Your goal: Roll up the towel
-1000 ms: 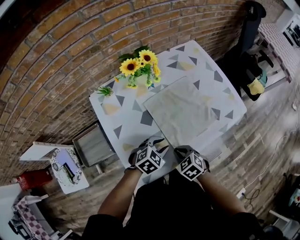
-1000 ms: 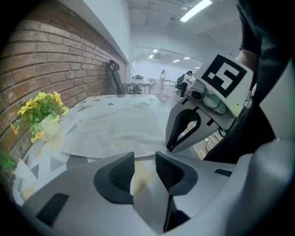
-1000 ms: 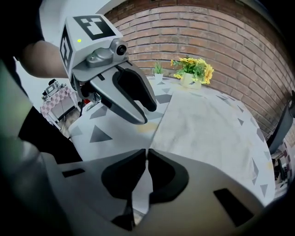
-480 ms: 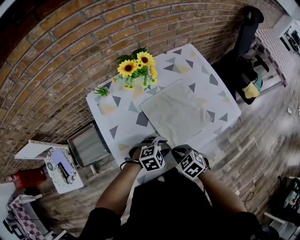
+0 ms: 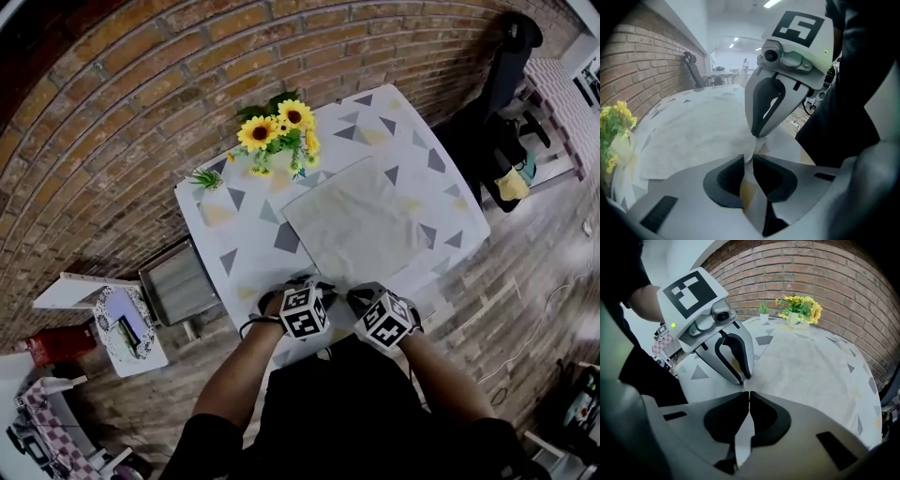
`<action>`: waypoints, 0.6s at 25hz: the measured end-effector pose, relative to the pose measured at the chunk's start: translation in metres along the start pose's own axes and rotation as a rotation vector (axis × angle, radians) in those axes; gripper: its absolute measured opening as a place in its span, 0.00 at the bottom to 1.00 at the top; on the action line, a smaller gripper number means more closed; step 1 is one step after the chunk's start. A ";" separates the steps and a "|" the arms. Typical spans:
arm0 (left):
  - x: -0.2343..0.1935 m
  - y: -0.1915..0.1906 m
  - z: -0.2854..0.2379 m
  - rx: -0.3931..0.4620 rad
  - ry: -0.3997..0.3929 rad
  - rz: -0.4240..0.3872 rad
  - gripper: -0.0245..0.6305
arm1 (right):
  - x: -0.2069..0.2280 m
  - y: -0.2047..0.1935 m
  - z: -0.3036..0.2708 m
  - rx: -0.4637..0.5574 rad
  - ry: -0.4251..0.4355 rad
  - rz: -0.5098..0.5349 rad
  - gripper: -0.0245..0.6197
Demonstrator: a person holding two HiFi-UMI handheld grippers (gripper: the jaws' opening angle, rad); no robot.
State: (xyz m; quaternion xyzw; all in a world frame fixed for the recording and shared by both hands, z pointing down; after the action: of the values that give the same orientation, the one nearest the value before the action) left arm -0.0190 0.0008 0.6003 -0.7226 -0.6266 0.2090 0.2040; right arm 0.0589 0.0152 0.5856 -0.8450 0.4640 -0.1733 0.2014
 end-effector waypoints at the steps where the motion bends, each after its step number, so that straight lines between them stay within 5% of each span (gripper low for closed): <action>1: 0.000 -0.001 0.000 -0.001 0.001 0.007 0.15 | 0.002 -0.001 -0.002 -0.006 -0.003 0.005 0.07; 6: 0.003 0.001 0.001 -0.010 0.017 -0.001 0.15 | 0.007 -0.002 -0.011 -0.019 -0.001 0.017 0.06; 15: 0.014 0.013 -0.008 -0.005 0.042 -0.148 0.15 | 0.007 -0.004 -0.010 0.006 -0.010 -0.001 0.08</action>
State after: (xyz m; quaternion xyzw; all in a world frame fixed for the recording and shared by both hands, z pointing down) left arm -0.0022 0.0128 0.5989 -0.6791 -0.6743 0.1763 0.2301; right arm 0.0610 0.0093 0.5970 -0.8455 0.4621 -0.1704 0.2064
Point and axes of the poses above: the fingertips, and each gripper's own axes: z backward along the fingers, x to its right, y out of its top, the point moved 6 cm from there along z, backward along the fingers, and after that the axes turned 1 degree about -z, right-handed, at the moved point
